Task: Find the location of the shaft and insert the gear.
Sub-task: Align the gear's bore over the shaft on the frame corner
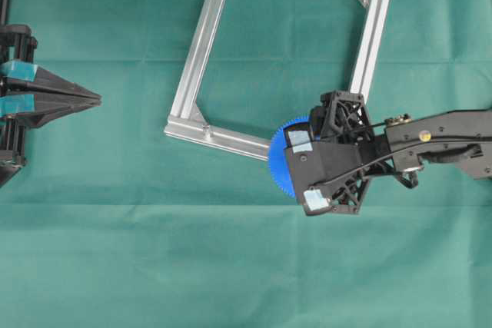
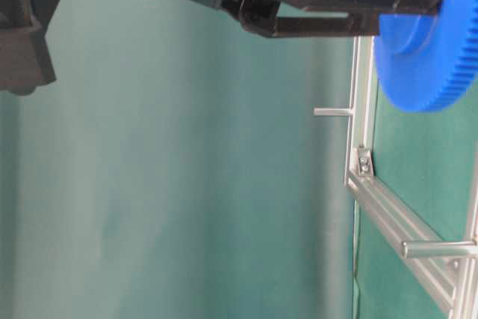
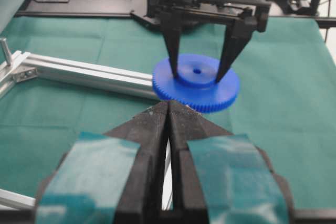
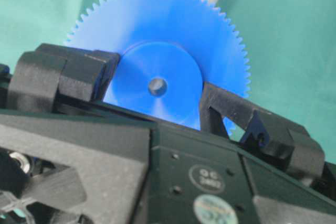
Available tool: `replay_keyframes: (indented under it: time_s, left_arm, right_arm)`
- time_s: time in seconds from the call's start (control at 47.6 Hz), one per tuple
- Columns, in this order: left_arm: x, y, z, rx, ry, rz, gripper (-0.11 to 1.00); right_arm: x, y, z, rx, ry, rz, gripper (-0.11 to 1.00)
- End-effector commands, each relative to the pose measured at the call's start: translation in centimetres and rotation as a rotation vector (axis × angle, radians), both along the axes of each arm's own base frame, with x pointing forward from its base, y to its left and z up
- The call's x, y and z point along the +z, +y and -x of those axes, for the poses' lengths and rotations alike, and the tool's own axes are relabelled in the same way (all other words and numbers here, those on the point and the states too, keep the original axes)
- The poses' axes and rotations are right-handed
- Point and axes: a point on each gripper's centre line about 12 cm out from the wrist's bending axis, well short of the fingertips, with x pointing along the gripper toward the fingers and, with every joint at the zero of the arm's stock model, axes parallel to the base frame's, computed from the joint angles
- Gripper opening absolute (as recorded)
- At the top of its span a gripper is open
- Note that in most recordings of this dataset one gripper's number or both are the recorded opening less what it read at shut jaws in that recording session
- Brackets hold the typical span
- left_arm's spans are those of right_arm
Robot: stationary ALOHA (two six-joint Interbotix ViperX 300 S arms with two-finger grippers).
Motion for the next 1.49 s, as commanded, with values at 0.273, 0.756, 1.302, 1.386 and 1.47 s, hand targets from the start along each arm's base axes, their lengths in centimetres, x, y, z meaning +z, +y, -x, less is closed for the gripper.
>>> replay_keyframes:
  time_s: [0.273,0.756,1.302,1.386,1.47]
  left_arm:
    - [1.0,0.0,-0.3,-0.001,-0.023,0.003,0.01]
    - [1.0,0.0,-0.3,-0.001,-0.023,0.003,0.01]
    - [0.9,0.0,-0.3,-0.001,-0.02,0.003,0.01]
    - [0.9,0.0,-0.3,-0.001,-0.02,0.003,0.01]
    - [0.9,0.0,-0.3,-0.001,-0.02,0.003,0.01]
  right_arm:
    - [0.1,-2.1,-0.1,-0.027,-0.022,0.028,0.7]
    - [0.4,-2.1,-0.1,-0.025,-0.046,0.023,0.7]
    - [1.0,-2.0,0.7,-0.017,-0.1,0.01,0.7]
    - [1.0,-2.0,0.7,-0.017,-0.1,0.01,0.7]
    - [1.0,-2.0,0.6,-0.015,-0.108,0.009,0.7]
